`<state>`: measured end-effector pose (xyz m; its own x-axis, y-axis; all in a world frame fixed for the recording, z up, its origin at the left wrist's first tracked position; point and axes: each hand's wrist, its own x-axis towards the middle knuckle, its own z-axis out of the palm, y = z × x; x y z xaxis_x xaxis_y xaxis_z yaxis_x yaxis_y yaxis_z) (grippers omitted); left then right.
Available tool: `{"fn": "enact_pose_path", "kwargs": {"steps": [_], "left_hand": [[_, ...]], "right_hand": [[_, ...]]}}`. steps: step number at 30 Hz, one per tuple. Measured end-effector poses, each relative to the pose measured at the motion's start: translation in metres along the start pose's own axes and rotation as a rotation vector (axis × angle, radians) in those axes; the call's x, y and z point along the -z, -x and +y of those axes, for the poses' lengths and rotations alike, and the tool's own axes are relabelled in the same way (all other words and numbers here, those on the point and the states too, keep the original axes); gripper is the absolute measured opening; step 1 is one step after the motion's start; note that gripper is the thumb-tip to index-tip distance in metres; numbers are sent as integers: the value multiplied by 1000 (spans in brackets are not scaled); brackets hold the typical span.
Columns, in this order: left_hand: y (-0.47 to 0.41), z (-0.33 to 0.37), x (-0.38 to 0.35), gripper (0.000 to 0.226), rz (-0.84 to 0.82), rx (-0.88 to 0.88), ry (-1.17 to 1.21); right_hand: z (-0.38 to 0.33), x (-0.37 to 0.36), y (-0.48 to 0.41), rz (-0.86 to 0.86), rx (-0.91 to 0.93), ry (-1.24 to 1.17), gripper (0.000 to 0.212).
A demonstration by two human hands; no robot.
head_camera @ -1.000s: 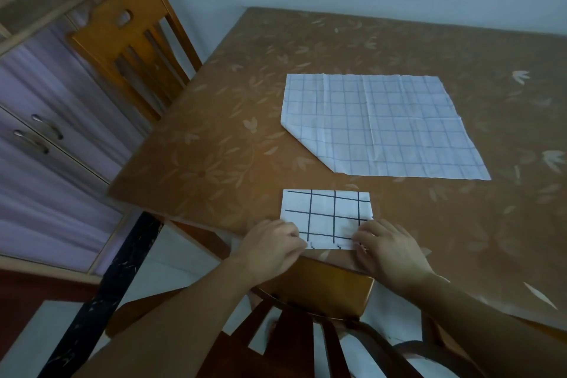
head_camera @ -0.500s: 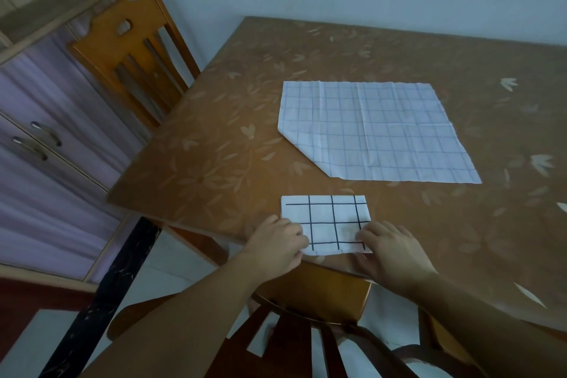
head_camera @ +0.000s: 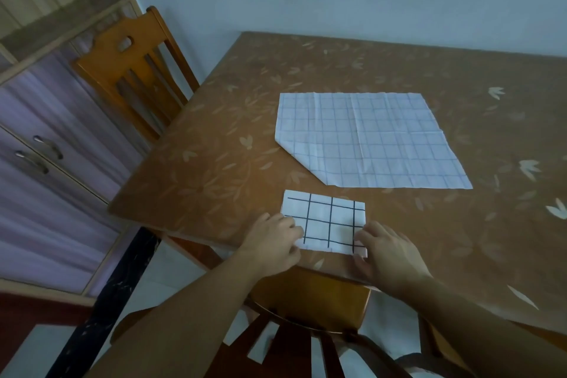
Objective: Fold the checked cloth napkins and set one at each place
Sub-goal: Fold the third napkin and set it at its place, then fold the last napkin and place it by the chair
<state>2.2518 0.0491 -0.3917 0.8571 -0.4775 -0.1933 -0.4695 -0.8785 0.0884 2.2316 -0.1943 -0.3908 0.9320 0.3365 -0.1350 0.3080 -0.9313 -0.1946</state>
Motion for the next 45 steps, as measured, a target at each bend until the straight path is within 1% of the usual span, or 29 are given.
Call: {"fn": "enact_pose_path", "kwargs": {"steps": [4, 7, 13, 16, 18, 22, 27, 30, 33, 36, 39, 45], "left_hand": [[2, -4, 35, 42, -9, 154, 90], [12, -9, 75, 49, 11, 245, 122], [48, -31, 141, 58, 58, 352, 149], [66, -43, 155, 57, 79, 352, 148], [79, -55, 159, 57, 65, 346, 144], [113, -88, 167, 59, 62, 285, 124], [188, -161, 173, 59, 104, 223, 20], [233, -216, 174, 60, 96, 264, 10], [260, -264, 181, 62, 100, 286, 20], [267, -299, 183, 61, 125, 290, 53], [255, -324, 178, 61, 121, 276, 86], [197, -365, 176, 59, 77, 197, 91]], "right_hand": [[-13, 36, -6, 20, -30, 22, 39], [-27, 71, -13, 56, -66, -30, 41], [-67, 124, -15, 35, -187, -158, 48], [-87, 132, -8, 36, -232, -195, 54], [-104, 133, -4, 36, -253, -193, 58], [-153, 130, -1, 60, -291, -172, 64], [-258, 118, -13, 145, -374, -174, 63], [-327, 110, -27, 189, -379, -162, 62], [-378, 109, -42, 194, -356, -175, 61], [-408, 113, -61, 192, -349, -177, 58], [-425, 111, -87, 188, -356, -169, 58], [-420, 89, -153, 192, -424, -248, 60]]}}
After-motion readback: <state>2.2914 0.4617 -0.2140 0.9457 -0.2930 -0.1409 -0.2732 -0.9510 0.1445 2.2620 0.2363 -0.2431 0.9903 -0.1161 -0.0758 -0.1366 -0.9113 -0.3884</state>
